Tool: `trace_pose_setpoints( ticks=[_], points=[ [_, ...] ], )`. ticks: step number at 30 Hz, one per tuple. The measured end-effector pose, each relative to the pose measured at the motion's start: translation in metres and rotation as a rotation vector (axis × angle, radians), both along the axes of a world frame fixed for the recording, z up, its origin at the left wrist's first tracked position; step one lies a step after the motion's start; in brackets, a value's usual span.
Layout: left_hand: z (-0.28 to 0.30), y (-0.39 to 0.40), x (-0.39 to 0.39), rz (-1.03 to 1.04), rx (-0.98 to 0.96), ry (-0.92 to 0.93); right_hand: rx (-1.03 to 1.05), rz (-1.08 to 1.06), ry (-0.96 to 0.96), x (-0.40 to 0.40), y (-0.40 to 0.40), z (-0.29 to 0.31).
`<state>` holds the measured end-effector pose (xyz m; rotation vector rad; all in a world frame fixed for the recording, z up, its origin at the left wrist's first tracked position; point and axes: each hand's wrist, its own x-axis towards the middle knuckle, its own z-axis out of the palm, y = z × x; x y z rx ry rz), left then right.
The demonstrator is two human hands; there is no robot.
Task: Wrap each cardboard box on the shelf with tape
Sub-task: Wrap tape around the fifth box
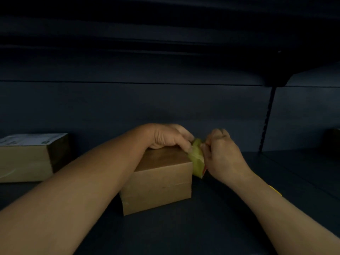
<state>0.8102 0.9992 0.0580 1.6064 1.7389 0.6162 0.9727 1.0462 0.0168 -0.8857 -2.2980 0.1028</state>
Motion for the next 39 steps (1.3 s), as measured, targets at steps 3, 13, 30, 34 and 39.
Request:
trace_pose_setpoints(
  ticks=[3,13,30,34,39],
  points=[
    [0.002,-0.001,-0.001,-0.038,-0.029,0.029,-0.015,-0.098,-0.019,0.009,0.014,0.002],
    [0.003,-0.003,0.001,-0.035,-0.03,0.048,-0.111,-0.053,0.257,0.019,0.029,-0.005],
    [0.0,-0.001,-0.005,-0.052,-0.029,-0.002,-0.279,0.202,0.049,0.015,0.028,0.009],
    [0.001,-0.001,-0.005,-0.081,-0.039,-0.017,-0.327,0.205,0.056,0.018,0.038,0.015],
    [0.002,-0.001,-0.003,-0.111,-0.009,-0.055,-0.25,0.037,0.039,0.015,0.056,0.017]
  ],
)
